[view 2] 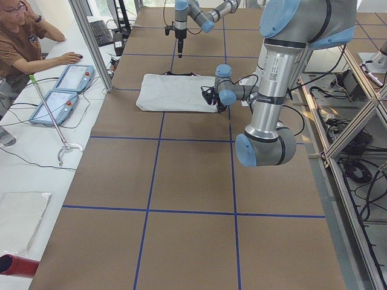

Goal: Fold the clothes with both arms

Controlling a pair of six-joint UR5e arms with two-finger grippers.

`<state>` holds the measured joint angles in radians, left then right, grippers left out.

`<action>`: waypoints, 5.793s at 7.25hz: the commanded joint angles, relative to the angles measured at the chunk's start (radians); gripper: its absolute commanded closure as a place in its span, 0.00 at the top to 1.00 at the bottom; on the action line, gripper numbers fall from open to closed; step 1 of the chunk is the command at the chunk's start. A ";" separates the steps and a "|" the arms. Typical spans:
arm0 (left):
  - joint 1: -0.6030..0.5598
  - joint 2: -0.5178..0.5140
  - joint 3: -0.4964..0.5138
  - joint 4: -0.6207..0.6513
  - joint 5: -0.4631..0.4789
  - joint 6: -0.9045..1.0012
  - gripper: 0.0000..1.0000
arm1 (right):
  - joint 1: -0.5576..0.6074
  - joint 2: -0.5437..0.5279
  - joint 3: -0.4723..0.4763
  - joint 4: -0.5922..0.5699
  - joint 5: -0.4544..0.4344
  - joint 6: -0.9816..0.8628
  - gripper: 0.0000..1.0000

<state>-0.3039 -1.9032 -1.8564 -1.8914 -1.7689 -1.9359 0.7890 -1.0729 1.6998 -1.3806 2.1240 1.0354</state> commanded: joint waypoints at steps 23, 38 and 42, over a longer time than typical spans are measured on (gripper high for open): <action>-0.032 -0.005 -0.013 0.051 0.002 0.005 0.00 | 0.001 -0.021 -0.002 0.003 -0.002 -0.009 1.00; -0.026 -0.008 -0.142 0.189 0.000 0.005 0.00 | -0.540 -0.070 0.216 -0.132 -0.476 0.896 1.00; -0.026 -0.008 -0.142 0.189 0.000 0.005 0.00 | -0.545 0.009 0.094 -0.133 -0.495 0.884 1.00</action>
<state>-0.3298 -1.9114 -1.9992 -1.7031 -1.7687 -1.9313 0.2447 -1.1064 1.8482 -1.5125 1.6394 1.9213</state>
